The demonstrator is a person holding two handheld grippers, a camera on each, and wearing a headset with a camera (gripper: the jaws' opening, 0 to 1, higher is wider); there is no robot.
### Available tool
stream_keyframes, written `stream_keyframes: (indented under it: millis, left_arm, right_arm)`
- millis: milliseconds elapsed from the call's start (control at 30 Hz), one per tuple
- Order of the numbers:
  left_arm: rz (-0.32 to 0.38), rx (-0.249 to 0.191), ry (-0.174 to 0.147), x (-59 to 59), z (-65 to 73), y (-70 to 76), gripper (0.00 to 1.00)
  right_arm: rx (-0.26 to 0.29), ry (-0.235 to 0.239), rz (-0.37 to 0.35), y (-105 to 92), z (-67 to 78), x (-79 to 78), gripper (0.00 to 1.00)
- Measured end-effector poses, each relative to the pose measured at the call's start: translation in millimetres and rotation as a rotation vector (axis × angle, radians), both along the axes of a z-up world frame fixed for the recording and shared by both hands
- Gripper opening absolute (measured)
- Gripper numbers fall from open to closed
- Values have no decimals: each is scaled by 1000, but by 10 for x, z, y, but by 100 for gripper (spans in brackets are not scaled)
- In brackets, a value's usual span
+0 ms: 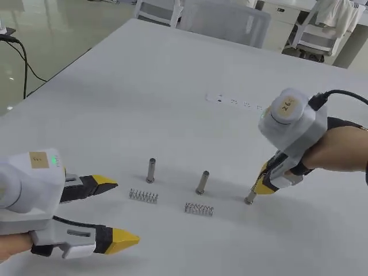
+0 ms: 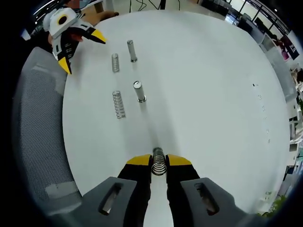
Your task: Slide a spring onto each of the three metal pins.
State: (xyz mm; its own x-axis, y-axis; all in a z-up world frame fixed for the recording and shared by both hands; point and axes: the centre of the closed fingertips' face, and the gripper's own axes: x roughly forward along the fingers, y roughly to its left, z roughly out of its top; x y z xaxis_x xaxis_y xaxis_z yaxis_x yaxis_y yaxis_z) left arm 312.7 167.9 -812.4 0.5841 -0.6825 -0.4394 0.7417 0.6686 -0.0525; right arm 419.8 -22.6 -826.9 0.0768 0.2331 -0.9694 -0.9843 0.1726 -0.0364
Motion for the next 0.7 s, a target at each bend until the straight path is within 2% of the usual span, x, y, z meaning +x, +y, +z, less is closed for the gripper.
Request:
stream_keyframes:
  millis: [533,700]
  left_arm:
    - [2,1,3,-12,-2,-12,59]
    - [5,-2,2,-9,3,-12,58]
  right_arm:
    - [-42,41,6,-42,-280,-3,9]
    - [-44,43,10,-35,-301,-3,9]
